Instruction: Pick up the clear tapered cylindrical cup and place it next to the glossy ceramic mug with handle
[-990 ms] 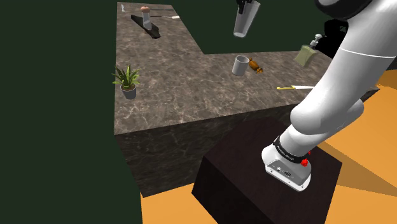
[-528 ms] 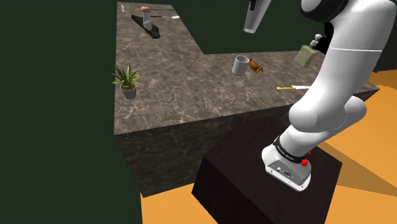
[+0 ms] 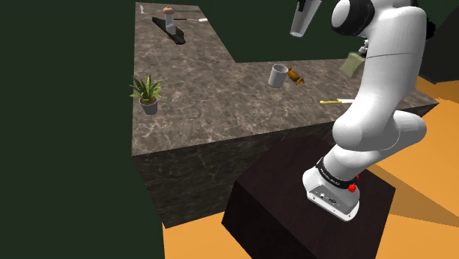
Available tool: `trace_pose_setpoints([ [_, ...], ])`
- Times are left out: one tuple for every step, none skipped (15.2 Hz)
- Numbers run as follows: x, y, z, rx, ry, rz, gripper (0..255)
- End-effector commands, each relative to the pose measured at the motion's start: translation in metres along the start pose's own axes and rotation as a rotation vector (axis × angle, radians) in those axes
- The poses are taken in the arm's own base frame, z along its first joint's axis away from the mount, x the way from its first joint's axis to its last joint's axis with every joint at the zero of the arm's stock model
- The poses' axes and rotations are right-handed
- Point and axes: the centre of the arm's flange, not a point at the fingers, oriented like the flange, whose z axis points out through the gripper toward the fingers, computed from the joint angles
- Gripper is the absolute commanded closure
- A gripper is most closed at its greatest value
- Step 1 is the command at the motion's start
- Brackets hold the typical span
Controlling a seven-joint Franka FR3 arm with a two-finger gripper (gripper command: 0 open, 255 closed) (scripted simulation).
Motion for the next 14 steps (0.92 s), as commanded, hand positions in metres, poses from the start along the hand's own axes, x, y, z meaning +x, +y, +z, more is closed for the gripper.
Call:
trace_pose_setpoints([
  [-0.001, 0.001, 0.011, -0.001, 0.002, -0.001, 255],
  [-0.001, 0.0, 0.016, -0.001, 0.001, -0.001, 255],
  [-0.001, 0.0, 0.021, -0.001, 0.001, -0.001, 255],
  [-0.001, -0.001, 0.027, -0.001, 0.001, -0.001, 255],
  [-0.001, -0.001, 0.032, -0.001, 0.001, -0.001, 255],
  [-0.001, -0.002, 0.037, -0.001, 0.001, -0.001, 255],
  [-0.001, -0.002, 0.042, -0.001, 0.001, -0.001, 255],
  [0.0, -0.003, 0.048, -0.001, 0.001, -0.001, 255],
  [0.0, -0.003, 0.053, -0.001, 0.001, -0.001, 255],
  [0.0, -0.004, 0.058, -0.001, 0.001, -0.001, 255],
  [0.0, -0.004, 0.064, -0.001, 0.001, -0.001, 255],
  [0.0, -0.005, 0.069, -0.001, 0.001, -0.001, 255],
  [0.0, -0.005, 0.074, -0.001, 0.001, -0.001, 255],
  [0.0, -0.006, 0.079, -0.001, 0.001, -0.001, 255],
])
